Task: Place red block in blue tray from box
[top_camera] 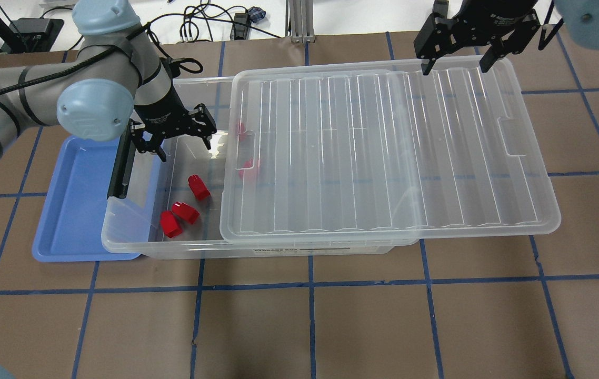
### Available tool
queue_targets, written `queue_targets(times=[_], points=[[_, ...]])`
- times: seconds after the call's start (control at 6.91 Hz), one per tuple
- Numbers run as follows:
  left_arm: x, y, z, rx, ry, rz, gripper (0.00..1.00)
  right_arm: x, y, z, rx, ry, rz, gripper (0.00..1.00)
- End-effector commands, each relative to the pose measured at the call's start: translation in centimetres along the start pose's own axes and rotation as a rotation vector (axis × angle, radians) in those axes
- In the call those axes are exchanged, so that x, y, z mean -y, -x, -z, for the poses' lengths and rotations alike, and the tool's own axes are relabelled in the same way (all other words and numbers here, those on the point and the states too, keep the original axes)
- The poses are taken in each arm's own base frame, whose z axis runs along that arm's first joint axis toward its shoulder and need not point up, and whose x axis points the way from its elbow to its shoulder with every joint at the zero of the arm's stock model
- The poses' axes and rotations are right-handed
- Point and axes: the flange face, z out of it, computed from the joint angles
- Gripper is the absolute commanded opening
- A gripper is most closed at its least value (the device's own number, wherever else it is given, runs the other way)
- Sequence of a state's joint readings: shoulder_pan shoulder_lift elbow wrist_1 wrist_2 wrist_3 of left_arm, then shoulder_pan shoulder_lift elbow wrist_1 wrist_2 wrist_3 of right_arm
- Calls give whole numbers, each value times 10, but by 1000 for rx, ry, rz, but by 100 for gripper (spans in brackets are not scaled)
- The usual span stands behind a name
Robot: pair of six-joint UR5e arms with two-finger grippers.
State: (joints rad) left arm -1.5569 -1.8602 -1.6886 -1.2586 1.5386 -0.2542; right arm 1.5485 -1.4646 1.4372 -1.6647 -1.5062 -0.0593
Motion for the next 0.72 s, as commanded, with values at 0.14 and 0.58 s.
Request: queue_targets(times=[0.14,0.58], points=[[6,9,-48,3,24,21,100,0,0,-3,-2,11,-1,100],[1,14,-72,4,30,21,100,-3,0,-1,-4,11,-1,100]])
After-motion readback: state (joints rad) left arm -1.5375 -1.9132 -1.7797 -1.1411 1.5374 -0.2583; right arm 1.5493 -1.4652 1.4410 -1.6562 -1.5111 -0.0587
